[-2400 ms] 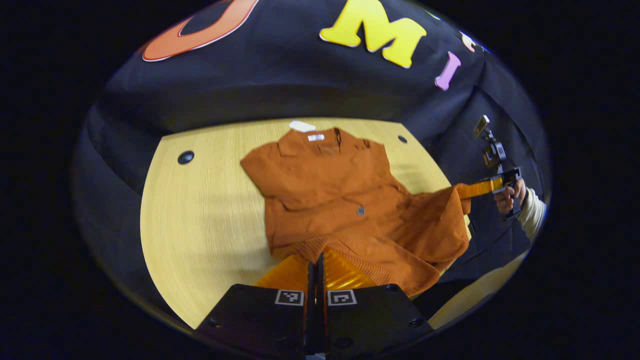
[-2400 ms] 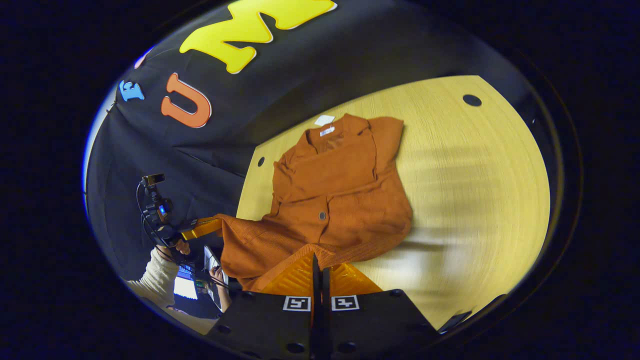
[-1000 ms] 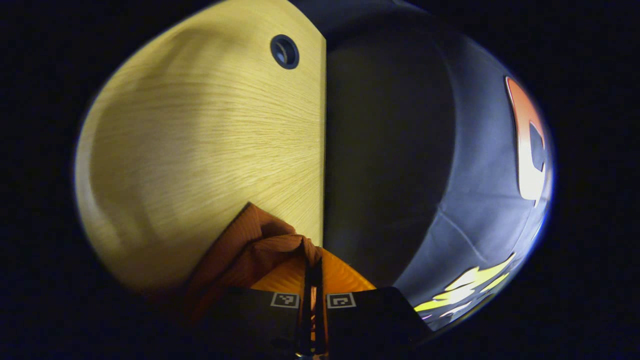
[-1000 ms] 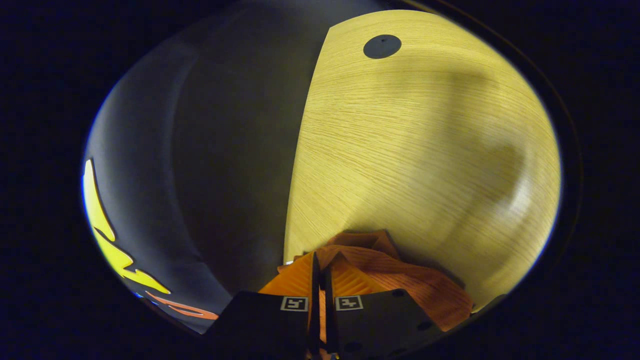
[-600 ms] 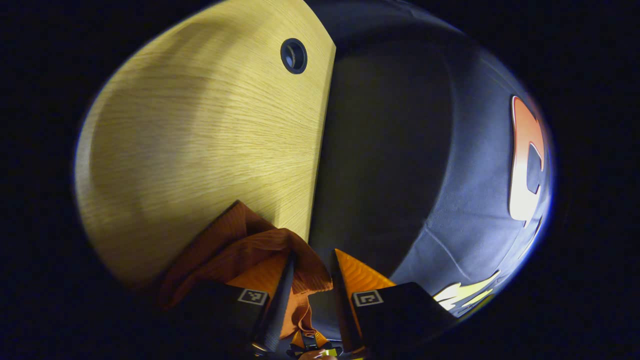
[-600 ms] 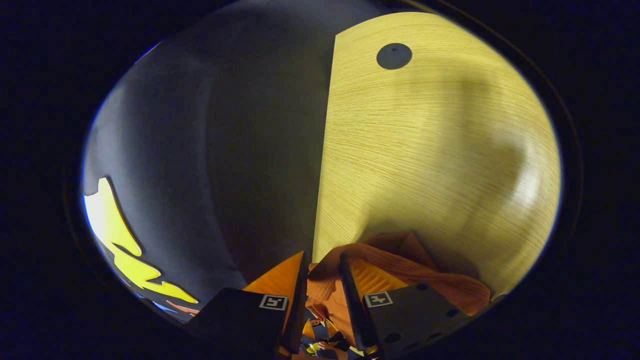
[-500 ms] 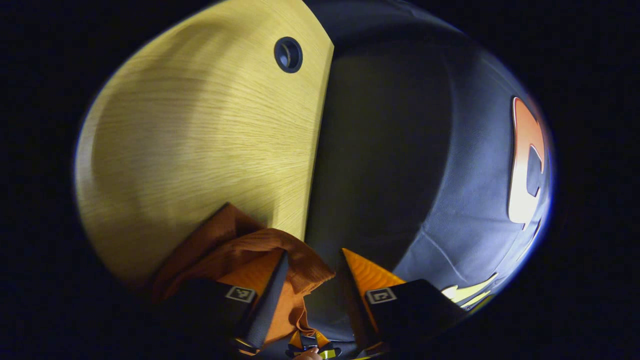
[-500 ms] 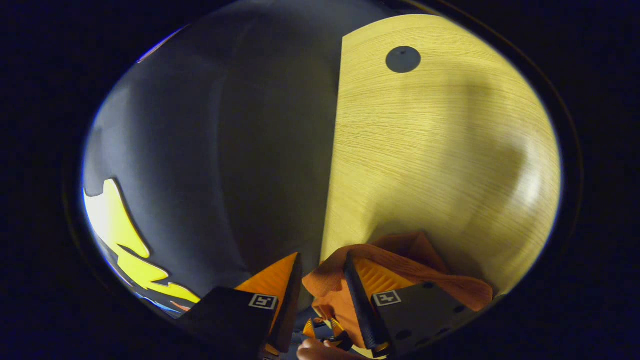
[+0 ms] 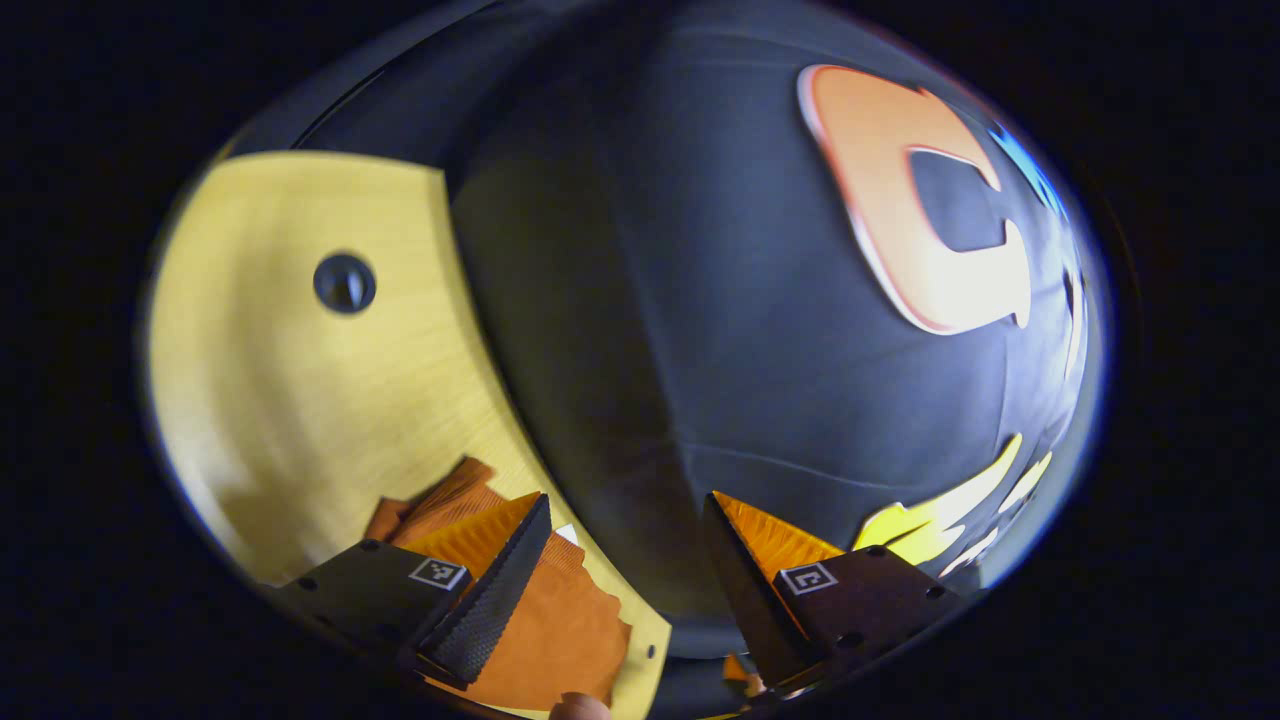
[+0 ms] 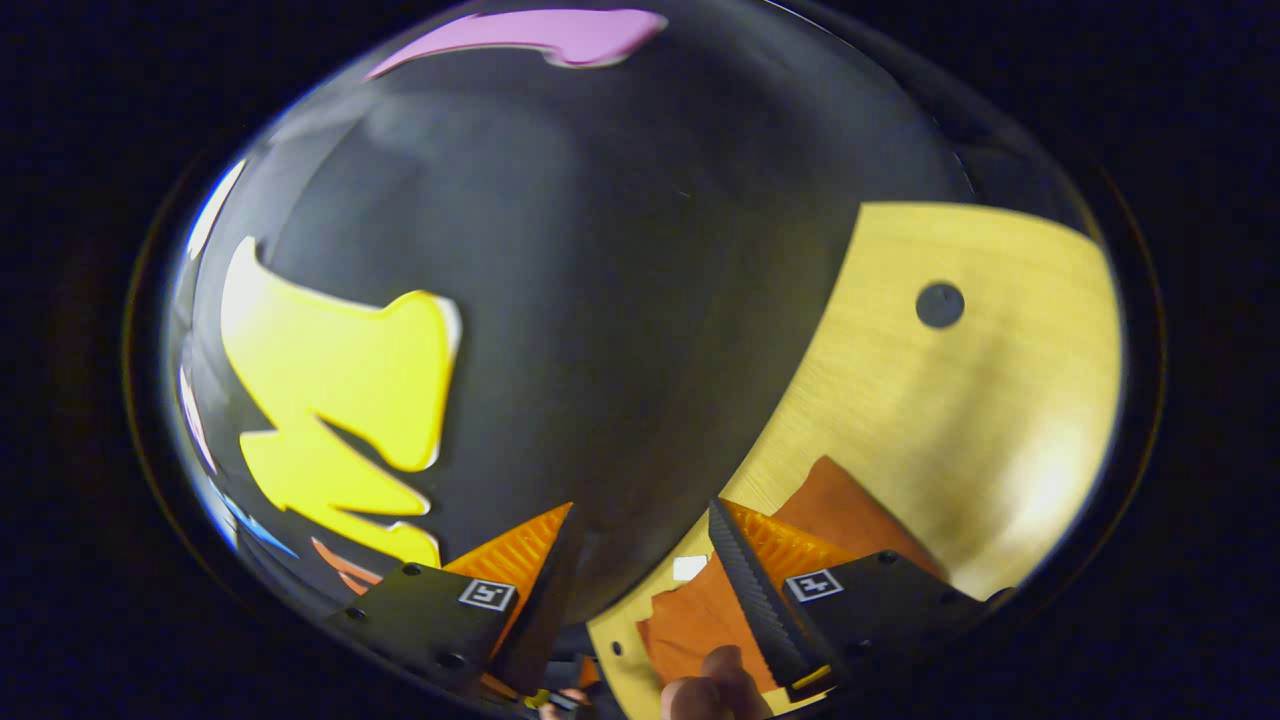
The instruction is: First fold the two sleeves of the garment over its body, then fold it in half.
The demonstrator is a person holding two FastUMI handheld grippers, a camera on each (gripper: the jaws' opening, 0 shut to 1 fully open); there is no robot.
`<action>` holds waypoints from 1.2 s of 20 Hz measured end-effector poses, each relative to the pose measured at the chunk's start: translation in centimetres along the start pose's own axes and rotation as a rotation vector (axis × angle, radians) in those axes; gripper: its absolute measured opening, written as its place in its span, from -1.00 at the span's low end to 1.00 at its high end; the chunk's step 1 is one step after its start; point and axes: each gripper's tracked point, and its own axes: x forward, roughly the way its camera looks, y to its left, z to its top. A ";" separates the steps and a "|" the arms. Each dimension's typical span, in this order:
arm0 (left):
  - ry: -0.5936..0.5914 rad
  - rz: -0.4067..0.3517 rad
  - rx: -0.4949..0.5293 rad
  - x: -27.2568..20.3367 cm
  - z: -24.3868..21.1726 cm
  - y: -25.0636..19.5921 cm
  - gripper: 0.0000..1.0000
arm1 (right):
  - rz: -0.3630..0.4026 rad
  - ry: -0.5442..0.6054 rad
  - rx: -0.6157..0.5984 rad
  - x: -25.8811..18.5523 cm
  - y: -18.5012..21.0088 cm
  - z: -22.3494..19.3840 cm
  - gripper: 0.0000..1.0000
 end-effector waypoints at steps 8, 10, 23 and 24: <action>-0.196 0.131 0.684 -15.6 6.2 -10.1 0.96 | -0.024 -0.214 -0.691 -14.2 11.8 -0.8 0.92; -0.247 0.169 0.797 -20.5 6.3 -12.2 0.95 | -0.038 -0.286 -0.801 -16.1 13.9 -2.1 0.96; -0.269 0.290 1.118 -42.5 -10.6 -13.5 0.73 | -0.056 -0.625 -1.055 -17.8 14.5 -12.1 0.92; -0.259 0.280 1.097 -43.1 -12.2 -13.5 0.73 | -0.061 -0.618 -1.013 -19.6 13.3 -12.4 0.90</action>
